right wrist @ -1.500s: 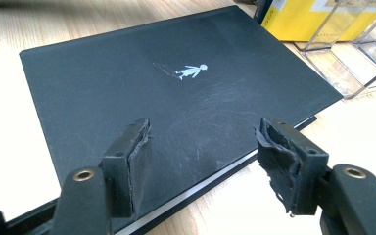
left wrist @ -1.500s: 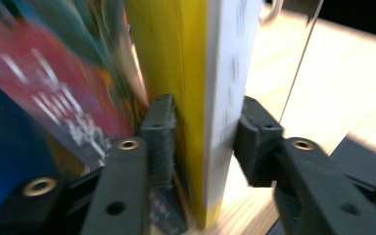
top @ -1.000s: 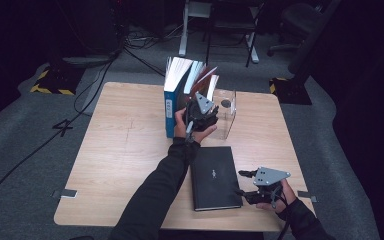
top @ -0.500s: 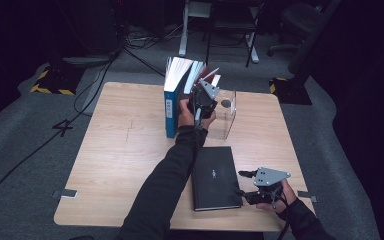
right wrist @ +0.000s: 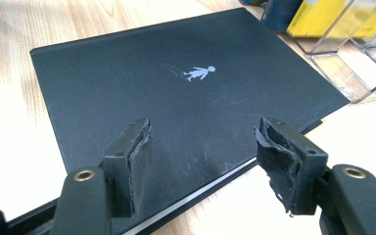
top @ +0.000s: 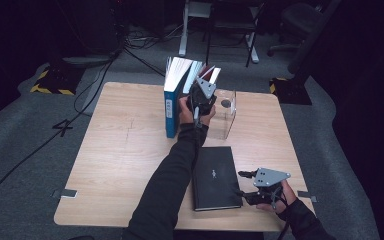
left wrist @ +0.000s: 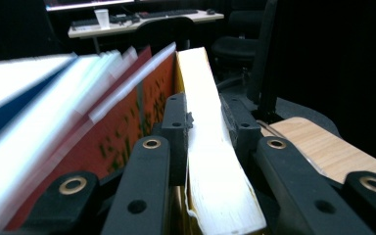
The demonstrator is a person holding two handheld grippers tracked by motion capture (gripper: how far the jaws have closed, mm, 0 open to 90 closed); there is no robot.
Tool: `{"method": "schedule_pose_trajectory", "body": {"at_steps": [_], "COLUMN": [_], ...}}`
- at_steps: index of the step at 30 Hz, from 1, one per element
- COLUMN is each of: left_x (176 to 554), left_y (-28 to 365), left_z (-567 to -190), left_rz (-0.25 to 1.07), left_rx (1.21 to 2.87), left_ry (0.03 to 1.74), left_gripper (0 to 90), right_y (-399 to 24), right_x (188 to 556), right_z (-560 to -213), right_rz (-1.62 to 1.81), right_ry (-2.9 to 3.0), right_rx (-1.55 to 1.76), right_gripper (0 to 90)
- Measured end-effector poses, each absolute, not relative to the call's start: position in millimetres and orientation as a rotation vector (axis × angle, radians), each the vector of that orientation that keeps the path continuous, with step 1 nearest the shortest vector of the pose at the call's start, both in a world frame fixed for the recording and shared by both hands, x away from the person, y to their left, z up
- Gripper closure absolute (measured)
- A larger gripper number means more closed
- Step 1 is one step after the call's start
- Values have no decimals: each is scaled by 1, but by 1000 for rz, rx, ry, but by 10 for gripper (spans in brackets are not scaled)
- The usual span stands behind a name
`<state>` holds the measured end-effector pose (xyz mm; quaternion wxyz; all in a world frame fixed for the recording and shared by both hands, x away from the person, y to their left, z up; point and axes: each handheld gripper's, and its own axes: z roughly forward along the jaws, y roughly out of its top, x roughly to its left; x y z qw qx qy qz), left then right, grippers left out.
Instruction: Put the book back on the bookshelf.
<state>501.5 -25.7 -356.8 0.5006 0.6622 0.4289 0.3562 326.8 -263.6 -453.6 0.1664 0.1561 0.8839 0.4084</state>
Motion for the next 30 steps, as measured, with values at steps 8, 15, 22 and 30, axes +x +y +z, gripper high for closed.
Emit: {"method": "schedule_pose_trajectory", "body": {"at_steps": [8, 15, 22, 30], "left_x": [497, 490, 470, 444], "left_y": [-26, -19, -1, 26], "left_z": [-360, -356, -359, -366], "left_rz": [844, 816, 751, 690], "left_rx": [1597, 1666, 1731, 1796], "left_ry": [1022, 979, 858, 741], "left_gripper": [734, 672, 611, 556], "right_y": [-264, -265, -266, -270], "right_x": [325, 327, 328, 330], "right_z": [-452, -453, -453, -453], "right_rz": [1167, 1169, 1174, 1189], "right_ry": [2513, 2516, 2522, 2528], "right_rx": [434, 447, 467, 494], "right_gripper": [386, 386, 384, 384]}}
